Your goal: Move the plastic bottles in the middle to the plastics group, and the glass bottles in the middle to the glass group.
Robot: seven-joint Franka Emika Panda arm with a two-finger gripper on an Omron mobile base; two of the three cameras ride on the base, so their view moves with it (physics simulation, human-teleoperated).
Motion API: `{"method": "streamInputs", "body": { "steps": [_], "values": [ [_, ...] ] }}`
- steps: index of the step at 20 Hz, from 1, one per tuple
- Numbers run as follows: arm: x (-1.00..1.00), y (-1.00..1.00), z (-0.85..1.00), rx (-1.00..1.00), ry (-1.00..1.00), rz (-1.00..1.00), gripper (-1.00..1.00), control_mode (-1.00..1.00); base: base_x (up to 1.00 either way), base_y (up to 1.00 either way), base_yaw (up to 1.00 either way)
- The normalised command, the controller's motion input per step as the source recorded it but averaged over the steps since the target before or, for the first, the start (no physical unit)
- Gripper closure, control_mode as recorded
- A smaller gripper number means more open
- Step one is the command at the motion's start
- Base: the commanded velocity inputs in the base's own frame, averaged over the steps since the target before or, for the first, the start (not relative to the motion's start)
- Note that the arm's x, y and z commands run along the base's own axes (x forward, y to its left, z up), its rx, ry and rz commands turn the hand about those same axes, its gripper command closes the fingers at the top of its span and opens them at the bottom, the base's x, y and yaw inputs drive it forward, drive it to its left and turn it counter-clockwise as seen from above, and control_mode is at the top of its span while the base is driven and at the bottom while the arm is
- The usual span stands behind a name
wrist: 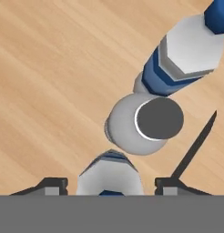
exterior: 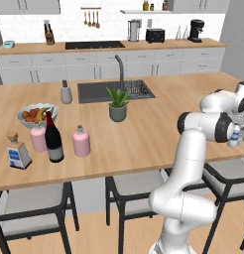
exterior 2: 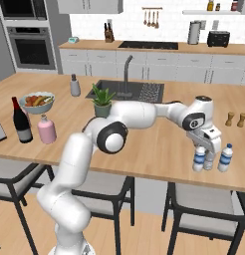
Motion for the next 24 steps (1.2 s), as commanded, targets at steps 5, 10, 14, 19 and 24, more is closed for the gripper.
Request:
{"method": "streamInputs", "body": {
  "steps": [5,10,14,19,24],
  "values": [
    [-0.02,0.17,0.32,0.05,0.0,0.0,-1.0,-1.0,0.0,0.0,0.0],
    [-0.38,0.47,0.37,-0.01,0.0,0.0,-1.0,-1.0,0.0,0.0,0.0],
    [-0.48,0.96,0.03,-0.24,-0.04,0.04,-1.0,-1.0,0.0,0.0,0.0],
    [-0.49,1.0,0.0,-0.34,-0.08,0.08,-1.0,-1.0,0.0,0.0,0.0],
    [-0.5,1.0,-0.07,-0.16,-0.01,0.03,-1.0,-1.0,0.0,0.0,0.0]
  ]
}}
